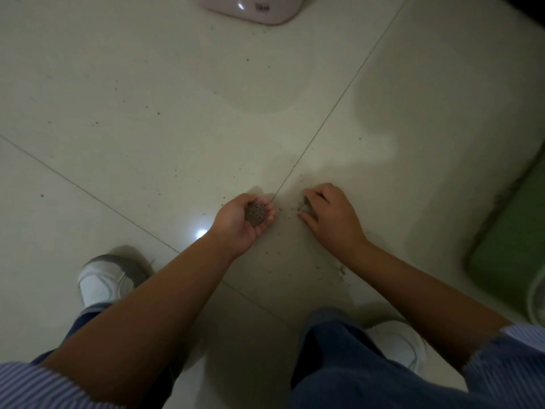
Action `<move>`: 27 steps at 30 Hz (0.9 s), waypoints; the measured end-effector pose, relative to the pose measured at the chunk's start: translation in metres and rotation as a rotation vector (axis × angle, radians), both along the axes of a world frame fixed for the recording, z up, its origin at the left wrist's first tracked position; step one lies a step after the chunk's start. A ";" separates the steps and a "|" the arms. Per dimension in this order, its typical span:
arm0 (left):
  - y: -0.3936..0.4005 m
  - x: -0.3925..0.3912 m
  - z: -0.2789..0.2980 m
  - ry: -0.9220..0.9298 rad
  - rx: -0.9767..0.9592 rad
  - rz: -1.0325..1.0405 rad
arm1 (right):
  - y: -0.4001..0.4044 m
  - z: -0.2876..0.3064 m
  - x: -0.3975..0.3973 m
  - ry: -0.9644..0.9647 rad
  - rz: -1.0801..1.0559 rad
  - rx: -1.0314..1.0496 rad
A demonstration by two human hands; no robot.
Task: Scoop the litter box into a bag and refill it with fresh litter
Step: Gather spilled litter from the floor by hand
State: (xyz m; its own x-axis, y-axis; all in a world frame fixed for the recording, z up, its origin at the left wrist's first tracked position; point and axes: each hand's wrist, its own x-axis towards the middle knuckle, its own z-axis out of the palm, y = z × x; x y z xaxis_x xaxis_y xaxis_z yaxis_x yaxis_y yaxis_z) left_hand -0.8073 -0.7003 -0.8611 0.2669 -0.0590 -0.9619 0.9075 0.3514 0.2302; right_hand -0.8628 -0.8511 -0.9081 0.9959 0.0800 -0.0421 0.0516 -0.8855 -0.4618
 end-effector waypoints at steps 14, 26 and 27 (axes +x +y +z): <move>-0.002 0.005 0.000 0.018 -0.011 -0.026 | -0.004 0.005 0.015 -0.093 0.299 -0.144; -0.011 0.000 0.008 0.045 -0.115 -0.031 | 0.002 0.045 0.020 0.265 -0.236 0.501; -0.011 -0.001 0.008 0.046 -0.117 -0.019 | -0.007 0.040 0.018 0.264 -0.291 0.466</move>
State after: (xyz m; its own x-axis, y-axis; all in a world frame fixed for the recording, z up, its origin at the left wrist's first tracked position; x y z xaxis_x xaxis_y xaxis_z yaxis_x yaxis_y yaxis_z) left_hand -0.8080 -0.7115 -0.8533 0.2205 -0.1763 -0.9593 0.9229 0.3560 0.1467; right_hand -0.8444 -0.8576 -0.8678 0.9404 -0.1248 -0.3164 -0.3312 -0.5477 -0.7683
